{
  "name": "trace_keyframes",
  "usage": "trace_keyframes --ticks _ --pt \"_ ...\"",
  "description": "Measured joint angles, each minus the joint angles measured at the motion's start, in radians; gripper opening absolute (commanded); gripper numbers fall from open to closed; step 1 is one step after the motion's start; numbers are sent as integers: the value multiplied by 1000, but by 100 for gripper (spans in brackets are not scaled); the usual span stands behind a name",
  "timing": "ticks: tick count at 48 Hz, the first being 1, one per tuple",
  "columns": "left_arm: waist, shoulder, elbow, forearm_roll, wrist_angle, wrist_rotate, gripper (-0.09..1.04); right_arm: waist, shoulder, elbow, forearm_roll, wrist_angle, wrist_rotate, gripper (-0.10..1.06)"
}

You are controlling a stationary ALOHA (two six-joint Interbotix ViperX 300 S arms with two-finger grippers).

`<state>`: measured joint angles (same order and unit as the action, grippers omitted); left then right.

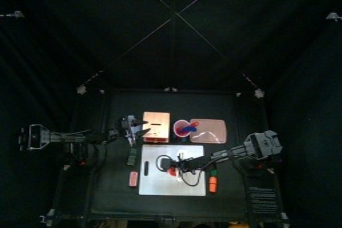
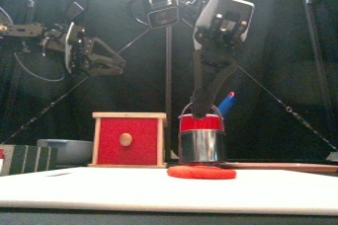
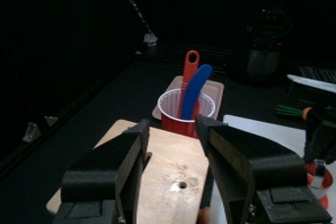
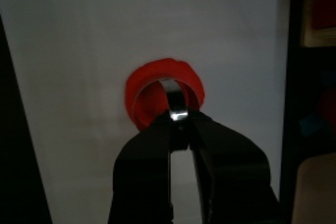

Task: Get the cutter from the drawer then cut the dough then place the extra dough in the bowl
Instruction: Cut the dough

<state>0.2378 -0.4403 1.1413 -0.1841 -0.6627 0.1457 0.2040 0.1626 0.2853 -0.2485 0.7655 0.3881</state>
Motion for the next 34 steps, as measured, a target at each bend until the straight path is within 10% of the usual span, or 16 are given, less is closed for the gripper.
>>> trace_keyframes --ticks 34 --pt "-2 0 2 0 2 -5 81 15 23 -21 -64 12 0 39"
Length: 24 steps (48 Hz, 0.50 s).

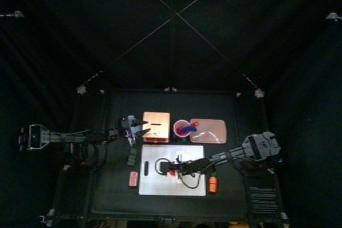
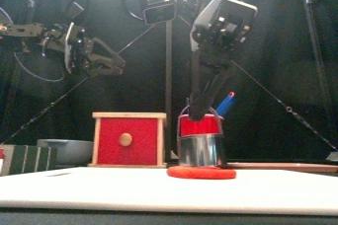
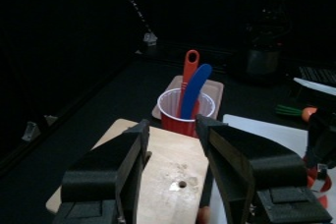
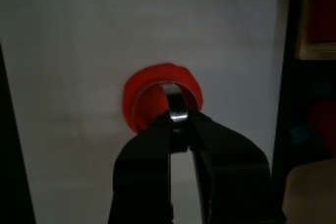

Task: Get the cutter from the drawer then cut the dough then place the extra dough in the bowl
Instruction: Cut the dough

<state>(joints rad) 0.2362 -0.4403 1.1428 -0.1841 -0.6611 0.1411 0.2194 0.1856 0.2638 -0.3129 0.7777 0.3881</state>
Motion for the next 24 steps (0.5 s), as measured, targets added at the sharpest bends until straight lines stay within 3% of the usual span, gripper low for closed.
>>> trace_keyframes --ticks 24 --pt "-3 -2 0 0 2 -2 81 3 0 -9 -11 14 -2 39"
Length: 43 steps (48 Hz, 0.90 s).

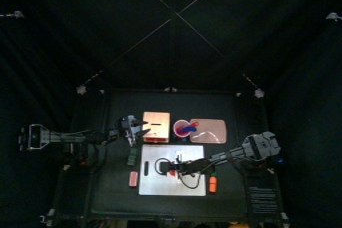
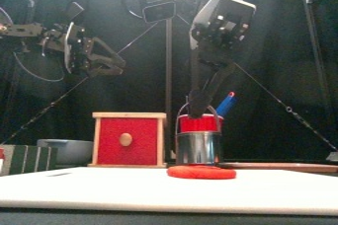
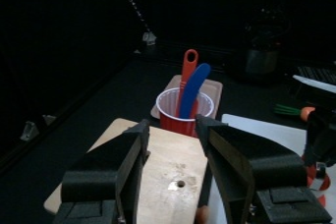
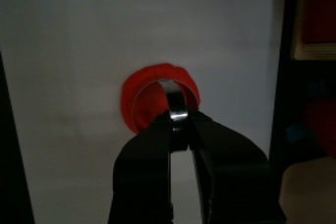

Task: Get the cutter from the drawer then cut the dough then place the extra dough in the bowl
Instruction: Cut the dough

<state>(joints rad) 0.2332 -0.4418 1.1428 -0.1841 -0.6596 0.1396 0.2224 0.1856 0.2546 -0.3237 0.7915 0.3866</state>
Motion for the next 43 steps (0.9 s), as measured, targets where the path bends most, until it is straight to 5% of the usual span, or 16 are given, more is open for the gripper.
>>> trace_keyframes --ticks 28,43 --pt "-3 2 14 -2 0 -2 81 -2 3 34 -14 -37 3 41" --pt "-29 2 11 0 0 8 82 -2 6 43 -17 -66 6 74"
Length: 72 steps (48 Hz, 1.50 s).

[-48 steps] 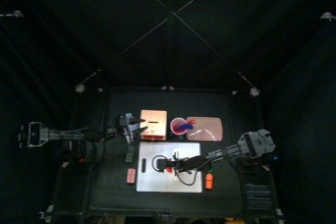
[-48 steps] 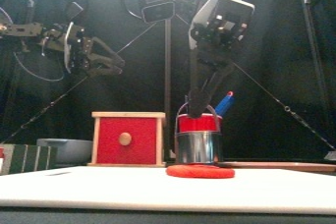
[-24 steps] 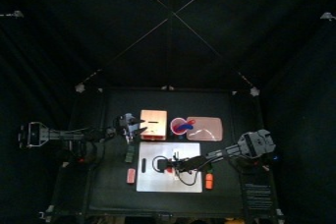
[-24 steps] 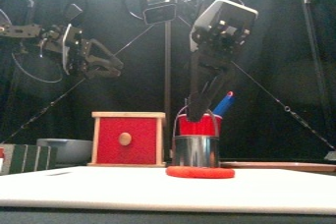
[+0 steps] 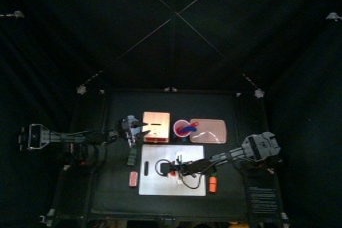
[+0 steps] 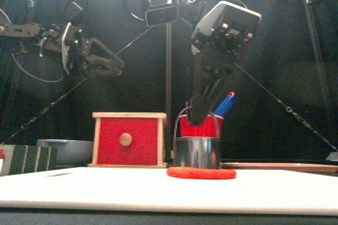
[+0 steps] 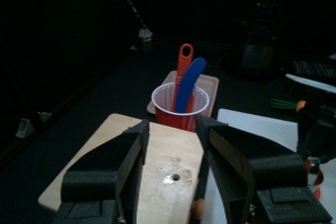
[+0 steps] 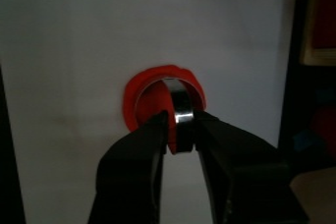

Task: Get the cutter from the drawer then cut the dough then place the extra dough in the bowl
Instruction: Cut the dough

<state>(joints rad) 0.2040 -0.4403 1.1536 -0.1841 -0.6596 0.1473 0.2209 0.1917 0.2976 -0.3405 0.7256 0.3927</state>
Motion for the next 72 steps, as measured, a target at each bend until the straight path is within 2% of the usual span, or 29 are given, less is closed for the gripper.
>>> trace_keyframes --ticks 4,11,17,18,23,30,44,48,54,60,67,70,71,72 --pt "-26 0 -3 5 0 2 83 0 -6 0 -5 -3 0 79" --pt "-78 0 -12 20 -2 2 83 0 -49 15 -21 -31 8 79" --pt "-132 15 -23 23 -3 2 83 0 -103 64 -51 -109 52 79" --pt "-143 21 -26 23 -3 2 83 0 -126 94 -67 -160 78 79" --pt "-204 78 -41 23 -11 0 84 0 -187 187 -118 -322 132 80" --pt "-267 173 -66 17 -51 -2 84 -11 -281 347 -184 -574 158 80" --pt "-357 379 -133 3 -175 -3 90 -138 -407 640 -158 -1023 141 80" --pt "-382 440 -158 -11 -190 -3 93 -160 -403 673 -156 -1086 133 80" --pt "-420 514 -209 -46 -196 -5 97 -179 -364 678 -149 -1126 77 80" --pt "-457 558 -249 -77 -196 -3 98 -192 -314 683 -84 -1209 -40 80" --pt "-482 614 -284 -152 -196 0 98 -196 -239 747 86 -1427 -238 80" --pt "-482 634 -293 -176 -196 3 98 -195 -215 778 160 -1516 -299 80" --pt "-482 637 -296 -181 -196 2 98 -195 -215 778 160 -1516 -299 80" --pt "-483 647 -304 -193 -196 3 98 -190 -202 793 202 -1559 -333 80"
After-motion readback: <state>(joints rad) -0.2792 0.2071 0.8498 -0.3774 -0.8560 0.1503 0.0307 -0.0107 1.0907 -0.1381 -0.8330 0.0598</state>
